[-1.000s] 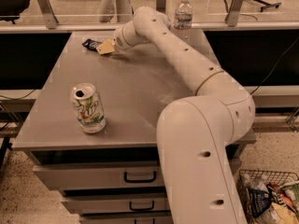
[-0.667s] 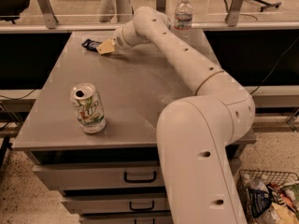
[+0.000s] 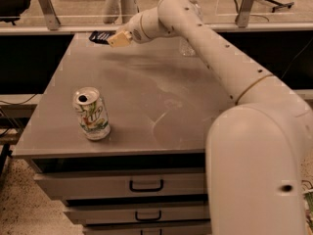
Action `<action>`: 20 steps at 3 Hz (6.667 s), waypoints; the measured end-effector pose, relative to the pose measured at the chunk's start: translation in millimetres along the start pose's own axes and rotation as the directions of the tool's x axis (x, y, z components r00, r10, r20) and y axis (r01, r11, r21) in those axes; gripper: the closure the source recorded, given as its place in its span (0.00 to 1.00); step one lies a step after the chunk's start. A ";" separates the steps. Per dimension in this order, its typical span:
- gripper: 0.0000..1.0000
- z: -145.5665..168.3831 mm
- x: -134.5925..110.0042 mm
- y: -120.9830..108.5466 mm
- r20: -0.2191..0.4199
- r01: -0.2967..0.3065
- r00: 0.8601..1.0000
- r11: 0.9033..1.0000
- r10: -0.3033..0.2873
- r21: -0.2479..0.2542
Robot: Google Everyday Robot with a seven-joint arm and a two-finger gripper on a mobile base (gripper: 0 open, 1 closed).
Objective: Move rxbar blueberry near 7up can
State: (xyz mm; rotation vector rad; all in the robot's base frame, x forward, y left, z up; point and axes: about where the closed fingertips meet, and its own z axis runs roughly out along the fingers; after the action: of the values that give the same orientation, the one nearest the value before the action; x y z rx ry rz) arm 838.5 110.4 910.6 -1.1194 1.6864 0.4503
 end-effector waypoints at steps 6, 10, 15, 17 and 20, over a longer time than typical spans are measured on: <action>1.00 -190.2 26.8 37.2 -0.074 0.187 0.978 0.976 -0.196 -0.109; 1.00 -246.3 99.8 134.3 -0.156 0.128 0.962 0.872 -0.225 -0.472; 0.35 -207.5 107.9 210.0 -0.077 0.147 0.964 0.754 -0.253 -0.640; 0.00 -207.1 98.5 204.6 -0.073 0.177 0.958 0.768 -0.279 -0.616; 0.00 -268.5 49.6 103.8 -0.031 0.285 0.946 0.875 -0.321 -0.391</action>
Offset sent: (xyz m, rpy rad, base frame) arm -0.0324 -0.0296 0.0324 -0.0076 -0.0741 0.0352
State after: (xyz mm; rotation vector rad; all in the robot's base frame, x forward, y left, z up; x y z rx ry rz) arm 604.1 -58.0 955.4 -1.6884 1.4992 0.5446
